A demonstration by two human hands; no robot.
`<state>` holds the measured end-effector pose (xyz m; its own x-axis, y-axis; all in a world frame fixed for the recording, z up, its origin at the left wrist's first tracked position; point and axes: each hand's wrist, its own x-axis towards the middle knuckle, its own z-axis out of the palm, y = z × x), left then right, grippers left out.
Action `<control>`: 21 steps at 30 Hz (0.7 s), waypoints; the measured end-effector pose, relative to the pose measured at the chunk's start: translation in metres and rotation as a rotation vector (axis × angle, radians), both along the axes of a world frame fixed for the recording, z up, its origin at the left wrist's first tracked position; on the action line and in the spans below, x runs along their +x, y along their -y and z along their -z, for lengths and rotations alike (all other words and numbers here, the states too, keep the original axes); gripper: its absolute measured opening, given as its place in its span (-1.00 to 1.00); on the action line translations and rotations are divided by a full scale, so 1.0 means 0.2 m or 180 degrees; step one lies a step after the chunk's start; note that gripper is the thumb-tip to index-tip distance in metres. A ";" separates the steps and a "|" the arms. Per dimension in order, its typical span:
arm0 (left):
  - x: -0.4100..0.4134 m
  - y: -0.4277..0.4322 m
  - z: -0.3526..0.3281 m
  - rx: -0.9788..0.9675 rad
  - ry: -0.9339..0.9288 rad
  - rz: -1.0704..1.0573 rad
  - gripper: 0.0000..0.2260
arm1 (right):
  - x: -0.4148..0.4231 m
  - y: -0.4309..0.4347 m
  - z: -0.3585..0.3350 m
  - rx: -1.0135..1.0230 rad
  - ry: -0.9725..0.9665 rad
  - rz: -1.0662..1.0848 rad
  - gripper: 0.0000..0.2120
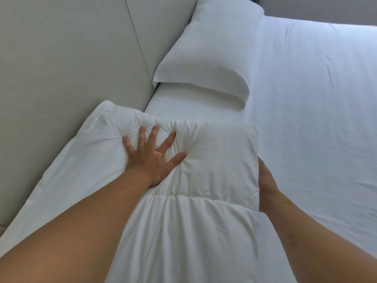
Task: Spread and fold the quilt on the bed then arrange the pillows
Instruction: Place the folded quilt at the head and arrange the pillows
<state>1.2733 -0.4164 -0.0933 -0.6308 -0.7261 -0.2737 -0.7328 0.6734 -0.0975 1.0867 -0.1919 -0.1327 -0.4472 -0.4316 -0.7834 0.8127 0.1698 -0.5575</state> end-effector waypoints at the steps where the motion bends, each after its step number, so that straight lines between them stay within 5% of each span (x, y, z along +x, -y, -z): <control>1: 0.00 0.00 0.01 0.0002 0.0032 0.0003 -0.23 | -0.03 0.00 0.04 0.0043 0.0038 -0.0018 -0.29; 6: 0.04 0.00 -0.04 -0.0029 -0.0158 -0.0039 -0.21 | -0.10 0.04 -0.16 -0.0088 -0.0689 -0.0555 -0.87; 9: 0.09 0.00 -0.10 -0.0204 -0.0523 -0.0178 -0.28 | -0.16 0.05 -0.29 -0.0645 -0.1211 -0.0689 -0.71; 12: 0.05 -0.04 -0.09 -0.0329 -0.0273 -0.0101 -0.27 | -0.23 0.05 -0.22 0.0162 -0.1301 -0.1070 -0.67; 14: -0.03 -0.07 -0.07 -0.0313 -0.0093 -0.0020 -0.25 | -0.30 0.07 -0.23 0.0697 -0.1499 -0.0555 -0.61; 16: -0.11 -0.07 -0.07 -0.0249 0.0035 0.0055 -0.25 | -0.35 0.13 -0.37 0.0669 -0.2314 0.0060 -0.62; 19: -0.14 -0.01 -0.12 -0.0065 0.0010 0.0174 -0.23 | -0.23 0.31 -0.64 0.0420 -0.4351 -0.1628 -0.56; 21: -0.12 0.11 -0.18 -0.0022 -0.0103 0.0283 -0.20 | -0.07 0.45 -0.69 0.0700 -0.4859 -0.3390 -0.38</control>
